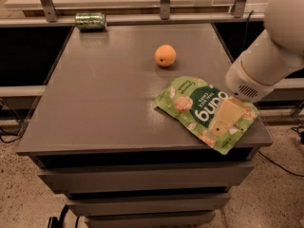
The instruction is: Move green rice chip bag near orange
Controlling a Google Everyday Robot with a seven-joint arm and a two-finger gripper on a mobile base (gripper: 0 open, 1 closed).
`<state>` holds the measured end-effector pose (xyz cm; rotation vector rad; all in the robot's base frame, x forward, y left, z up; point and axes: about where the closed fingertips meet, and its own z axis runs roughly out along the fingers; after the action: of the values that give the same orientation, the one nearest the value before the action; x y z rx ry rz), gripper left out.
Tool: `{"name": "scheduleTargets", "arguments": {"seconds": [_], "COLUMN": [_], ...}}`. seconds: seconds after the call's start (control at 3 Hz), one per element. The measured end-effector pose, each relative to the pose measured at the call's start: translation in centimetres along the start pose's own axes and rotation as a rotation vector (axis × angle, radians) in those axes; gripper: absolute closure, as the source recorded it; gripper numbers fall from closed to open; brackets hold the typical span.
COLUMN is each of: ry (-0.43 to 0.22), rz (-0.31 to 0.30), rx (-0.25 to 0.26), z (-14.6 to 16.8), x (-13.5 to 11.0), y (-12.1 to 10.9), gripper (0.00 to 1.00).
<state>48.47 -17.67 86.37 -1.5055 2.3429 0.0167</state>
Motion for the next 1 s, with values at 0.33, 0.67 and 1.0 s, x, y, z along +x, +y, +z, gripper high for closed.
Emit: {"name": "scheduleTargets", "arguments": {"seconds": [0.33, 0.67, 1.0], "ry": [-0.026, -0.058, -0.071], "rz": [0.011, 0.018, 0.018], "rx": [-0.063, -0.119, -0.129], "z": [3.8, 6.2, 6.2], "x": [-0.8, -1.6, -1.9], "y": [1.4, 2.6, 2.7], "gripper": [0.00, 0.18, 0.41]}}
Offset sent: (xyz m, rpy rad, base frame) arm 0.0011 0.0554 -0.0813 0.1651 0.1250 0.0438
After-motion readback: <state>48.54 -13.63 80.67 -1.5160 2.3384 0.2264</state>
